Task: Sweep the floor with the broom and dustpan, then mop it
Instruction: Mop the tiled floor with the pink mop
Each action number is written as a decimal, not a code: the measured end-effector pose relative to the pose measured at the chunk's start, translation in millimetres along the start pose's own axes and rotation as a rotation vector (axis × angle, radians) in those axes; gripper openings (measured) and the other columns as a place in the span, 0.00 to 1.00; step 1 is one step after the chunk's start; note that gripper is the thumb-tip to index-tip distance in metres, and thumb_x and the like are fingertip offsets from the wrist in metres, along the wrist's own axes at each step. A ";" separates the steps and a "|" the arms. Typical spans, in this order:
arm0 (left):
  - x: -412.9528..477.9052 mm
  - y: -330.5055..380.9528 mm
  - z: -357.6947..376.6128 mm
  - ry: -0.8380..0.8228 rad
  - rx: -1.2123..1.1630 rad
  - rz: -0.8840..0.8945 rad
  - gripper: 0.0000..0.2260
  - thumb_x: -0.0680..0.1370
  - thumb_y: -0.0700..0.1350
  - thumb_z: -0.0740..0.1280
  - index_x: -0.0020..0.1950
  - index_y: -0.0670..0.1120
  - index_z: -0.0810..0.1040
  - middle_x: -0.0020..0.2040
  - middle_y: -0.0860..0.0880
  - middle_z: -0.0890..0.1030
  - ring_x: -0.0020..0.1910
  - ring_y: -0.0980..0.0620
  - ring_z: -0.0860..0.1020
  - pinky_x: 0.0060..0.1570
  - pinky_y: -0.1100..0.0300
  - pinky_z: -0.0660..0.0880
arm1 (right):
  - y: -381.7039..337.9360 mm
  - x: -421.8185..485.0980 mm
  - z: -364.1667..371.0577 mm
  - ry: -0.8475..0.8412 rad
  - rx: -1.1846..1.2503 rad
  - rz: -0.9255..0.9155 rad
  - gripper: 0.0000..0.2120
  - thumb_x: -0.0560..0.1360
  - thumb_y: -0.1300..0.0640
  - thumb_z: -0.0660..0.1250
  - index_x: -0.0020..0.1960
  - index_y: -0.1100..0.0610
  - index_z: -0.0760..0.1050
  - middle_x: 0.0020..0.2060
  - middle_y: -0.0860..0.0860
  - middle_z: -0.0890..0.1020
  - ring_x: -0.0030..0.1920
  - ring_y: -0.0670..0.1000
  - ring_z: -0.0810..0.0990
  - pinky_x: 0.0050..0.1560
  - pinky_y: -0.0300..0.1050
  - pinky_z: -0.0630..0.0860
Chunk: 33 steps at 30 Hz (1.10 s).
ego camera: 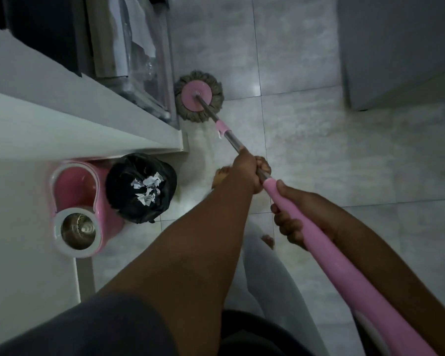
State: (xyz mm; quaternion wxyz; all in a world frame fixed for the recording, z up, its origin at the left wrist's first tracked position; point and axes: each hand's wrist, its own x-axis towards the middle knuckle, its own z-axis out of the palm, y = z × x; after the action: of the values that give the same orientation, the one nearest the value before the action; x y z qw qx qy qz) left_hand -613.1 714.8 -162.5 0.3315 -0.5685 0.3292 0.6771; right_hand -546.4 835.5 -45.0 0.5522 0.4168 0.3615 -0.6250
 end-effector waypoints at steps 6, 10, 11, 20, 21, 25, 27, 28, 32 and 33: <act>34.7 100.9 9.7 -0.020 0.011 0.067 0.23 0.83 0.60 0.54 0.33 0.47 0.62 0.20 0.52 0.63 0.15 0.57 0.61 0.17 0.71 0.58 | -73.7 50.4 46.1 -0.049 -0.006 -0.095 0.22 0.75 0.38 0.65 0.41 0.59 0.73 0.26 0.50 0.72 0.20 0.44 0.68 0.18 0.36 0.67; 57.2 182.6 23.5 -0.068 0.002 0.076 0.25 0.83 0.62 0.54 0.32 0.47 0.62 0.19 0.53 0.63 0.14 0.58 0.61 0.16 0.72 0.57 | -138.4 85.1 79.9 -0.078 0.063 -0.131 0.21 0.76 0.40 0.64 0.41 0.59 0.72 0.26 0.50 0.72 0.19 0.44 0.68 0.18 0.35 0.67; 61.7 201.5 29.0 -0.079 0.007 0.081 0.25 0.83 0.62 0.54 0.32 0.47 0.62 0.18 0.53 0.63 0.14 0.58 0.61 0.16 0.72 0.57 | -155.4 91.4 87.1 -0.081 0.074 -0.134 0.21 0.77 0.40 0.64 0.42 0.59 0.72 0.26 0.49 0.71 0.19 0.44 0.68 0.18 0.35 0.67; 90.3 301.0 66.8 -0.109 -0.091 0.158 0.23 0.84 0.52 0.57 0.30 0.46 0.62 0.17 0.51 0.64 0.12 0.57 0.63 0.16 0.74 0.57 | -243.1 120.9 125.5 -0.034 0.100 -0.289 0.16 0.81 0.43 0.60 0.50 0.56 0.72 0.31 0.48 0.67 0.22 0.43 0.65 0.21 0.32 0.65; 89.3 296.7 66.6 -0.112 -0.080 0.158 0.24 0.84 0.53 0.58 0.30 0.46 0.62 0.17 0.51 0.64 0.12 0.57 0.63 0.16 0.74 0.57 | -239.5 119.2 123.6 -0.022 0.106 -0.291 0.16 0.80 0.43 0.61 0.49 0.57 0.73 0.30 0.49 0.67 0.22 0.43 0.66 0.21 0.32 0.65; 81.5 258.3 51.5 -0.089 0.048 0.138 0.23 0.84 0.56 0.56 0.31 0.47 0.63 0.18 0.53 0.64 0.13 0.57 0.62 0.17 0.74 0.56 | -196.9 114.0 113.7 -0.033 0.171 -0.270 0.16 0.79 0.42 0.62 0.50 0.57 0.72 0.29 0.49 0.69 0.20 0.43 0.67 0.20 0.33 0.66; 74.4 229.1 36.4 -0.072 0.141 0.116 0.23 0.84 0.57 0.55 0.31 0.48 0.62 0.18 0.53 0.63 0.13 0.58 0.61 0.16 0.72 0.55 | -160.0 112.8 108.9 -0.051 0.216 -0.268 0.17 0.79 0.41 0.63 0.52 0.56 0.73 0.29 0.49 0.70 0.20 0.43 0.68 0.20 0.34 0.66; 70.4 212.7 26.8 -0.062 0.171 0.106 0.23 0.84 0.58 0.54 0.32 0.48 0.62 0.18 0.53 0.63 0.13 0.58 0.61 0.16 0.72 0.55 | -138.8 112.2 106.6 -0.060 0.241 -0.258 0.18 0.78 0.41 0.63 0.51 0.57 0.74 0.29 0.49 0.71 0.20 0.44 0.68 0.20 0.34 0.67; 48.8 134.1 -18.6 -0.064 0.175 0.083 0.22 0.84 0.58 0.56 0.34 0.46 0.63 0.19 0.52 0.65 0.13 0.59 0.62 0.15 0.73 0.58 | -42.6 100.8 96.3 -0.088 0.308 -0.214 0.22 0.76 0.38 0.65 0.46 0.59 0.73 0.28 0.50 0.72 0.20 0.45 0.69 0.19 0.37 0.69; 42.4 111.9 -30.4 -0.069 0.176 0.075 0.22 0.84 0.58 0.56 0.35 0.46 0.63 0.19 0.52 0.65 0.14 0.59 0.62 0.16 0.73 0.58 | -16.7 94.8 93.4 -0.083 0.321 -0.207 0.22 0.76 0.38 0.65 0.45 0.59 0.74 0.28 0.50 0.73 0.21 0.45 0.70 0.19 0.37 0.69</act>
State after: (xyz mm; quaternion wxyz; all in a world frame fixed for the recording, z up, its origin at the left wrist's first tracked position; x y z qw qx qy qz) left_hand -694.1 629.9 -200.9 0.3657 -0.5009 0.3971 0.6765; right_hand -578.4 715.6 -95.9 0.4257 0.4340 0.2749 -0.7449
